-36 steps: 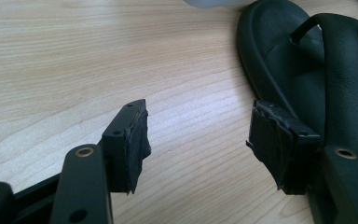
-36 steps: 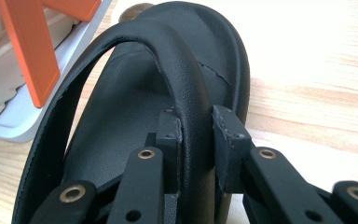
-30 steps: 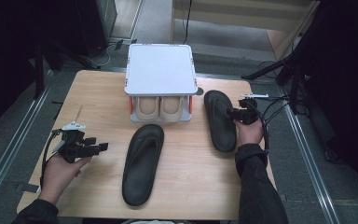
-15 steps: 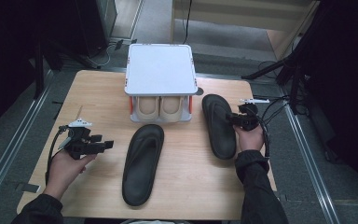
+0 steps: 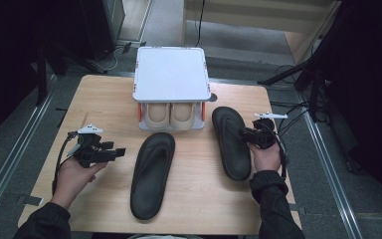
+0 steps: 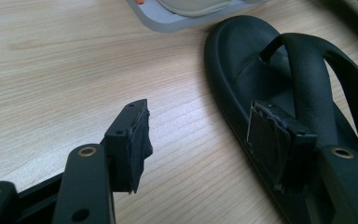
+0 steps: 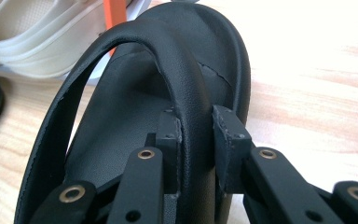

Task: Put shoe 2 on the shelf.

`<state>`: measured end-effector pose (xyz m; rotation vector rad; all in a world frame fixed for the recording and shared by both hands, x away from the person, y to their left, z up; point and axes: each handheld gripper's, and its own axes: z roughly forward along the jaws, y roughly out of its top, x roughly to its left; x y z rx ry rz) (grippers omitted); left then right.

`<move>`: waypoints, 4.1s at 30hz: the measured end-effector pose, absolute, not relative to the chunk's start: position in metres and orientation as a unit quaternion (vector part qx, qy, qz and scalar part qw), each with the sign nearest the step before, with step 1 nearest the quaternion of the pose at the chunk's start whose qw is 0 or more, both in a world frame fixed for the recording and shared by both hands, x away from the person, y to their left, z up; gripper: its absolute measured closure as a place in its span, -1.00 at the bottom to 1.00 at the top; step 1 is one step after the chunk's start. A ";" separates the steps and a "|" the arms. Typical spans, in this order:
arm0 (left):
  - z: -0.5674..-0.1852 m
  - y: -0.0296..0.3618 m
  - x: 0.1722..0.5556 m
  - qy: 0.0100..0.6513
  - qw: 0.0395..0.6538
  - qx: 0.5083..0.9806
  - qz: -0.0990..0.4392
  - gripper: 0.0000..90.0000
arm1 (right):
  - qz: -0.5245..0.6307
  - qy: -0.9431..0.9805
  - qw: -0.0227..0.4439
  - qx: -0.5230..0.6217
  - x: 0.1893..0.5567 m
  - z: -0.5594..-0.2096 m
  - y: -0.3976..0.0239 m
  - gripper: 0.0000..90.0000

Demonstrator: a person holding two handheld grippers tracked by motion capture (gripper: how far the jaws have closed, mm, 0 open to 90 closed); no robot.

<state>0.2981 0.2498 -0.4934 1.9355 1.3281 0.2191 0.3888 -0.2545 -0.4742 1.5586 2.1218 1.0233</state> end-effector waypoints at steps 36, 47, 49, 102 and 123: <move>-0.492 0.226 0.304 0.474 0.387 0.786 0.087 0.10 | 0.372 0.760 0.129 0.517 0.324 -0.477 -0.215 0.66; -0.497 0.217 0.306 0.467 0.367 0.800 0.082 0.08 | 0.366 0.774 0.114 0.504 0.316 -0.486 -0.196 0.65; -0.498 0.218 0.307 0.468 0.370 0.798 0.079 0.09 | 0.365 0.776 0.111 0.502 0.314 -0.488 -0.193 0.65; -0.508 0.221 0.305 0.466 0.367 0.803 0.058 1.00 | 0.373 0.802 0.078 0.460 0.308 -0.500 -0.192 1.00; -0.523 0.204 0.306 0.459 0.331 0.823 0.044 1.00 | 0.350 0.807 0.071 0.470 0.320 -0.514 -0.188 1.00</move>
